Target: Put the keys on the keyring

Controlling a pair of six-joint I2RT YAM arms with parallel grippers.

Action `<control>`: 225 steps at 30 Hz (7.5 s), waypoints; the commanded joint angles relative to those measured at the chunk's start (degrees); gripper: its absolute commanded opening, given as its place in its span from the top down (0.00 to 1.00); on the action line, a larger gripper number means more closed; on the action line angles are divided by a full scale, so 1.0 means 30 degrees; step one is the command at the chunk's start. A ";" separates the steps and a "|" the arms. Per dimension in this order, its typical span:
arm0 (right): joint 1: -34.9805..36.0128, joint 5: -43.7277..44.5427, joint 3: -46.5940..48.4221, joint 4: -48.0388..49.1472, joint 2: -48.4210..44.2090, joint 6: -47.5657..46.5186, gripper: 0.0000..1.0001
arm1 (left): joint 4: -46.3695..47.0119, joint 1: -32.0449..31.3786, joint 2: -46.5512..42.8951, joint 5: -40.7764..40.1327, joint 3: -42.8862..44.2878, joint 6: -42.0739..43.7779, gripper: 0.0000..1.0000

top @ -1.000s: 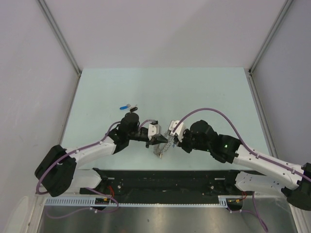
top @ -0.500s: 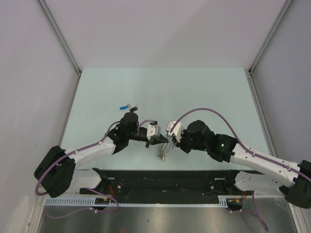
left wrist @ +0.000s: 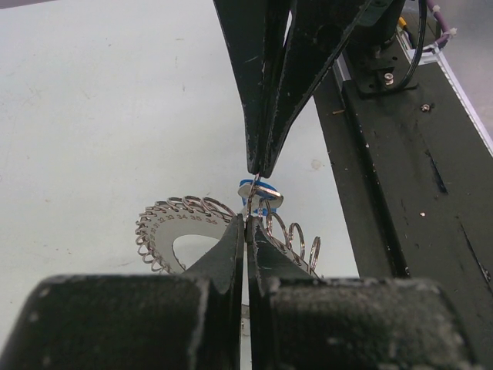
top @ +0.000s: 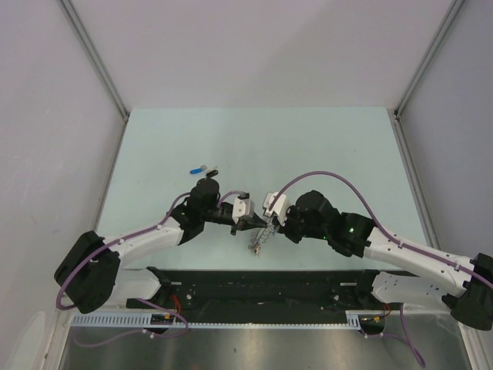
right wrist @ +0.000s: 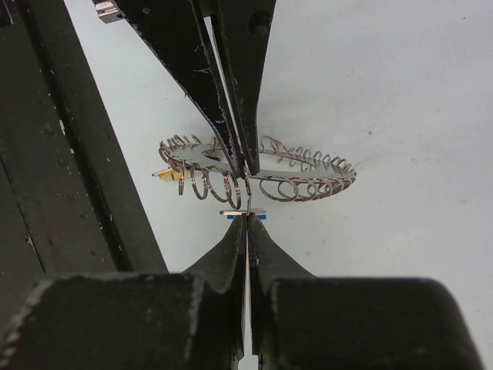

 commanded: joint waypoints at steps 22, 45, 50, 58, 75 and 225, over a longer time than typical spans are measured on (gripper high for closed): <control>-0.0077 -0.1073 0.0158 0.0550 0.0223 -0.0170 1.00 | -0.0278 0.0108 0.0196 0.1707 0.0546 0.1244 1.00; 0.0070 -0.1044 0.0187 -0.0065 -0.0070 0.0270 1.00 | -0.0103 0.0108 0.0137 0.1062 0.0428 0.1214 1.00; 0.0070 -0.1161 0.0187 0.0081 0.0135 0.0211 1.00 | -0.0044 0.0108 0.0196 0.1237 0.0458 0.1156 1.00; 0.0011 -0.1249 0.0187 0.0257 0.0311 0.0124 1.00 | -0.0132 0.0108 0.0255 0.1413 0.0516 0.1185 1.00; -0.0018 -0.1190 0.0187 0.0316 0.0399 0.0094 1.00 | -0.0425 0.0108 0.0372 0.1677 0.0663 0.1332 1.00; -0.0223 -0.2127 0.0187 0.0286 0.0838 0.0446 1.00 | -0.0659 0.0079 0.0606 0.2526 0.0692 0.2005 1.00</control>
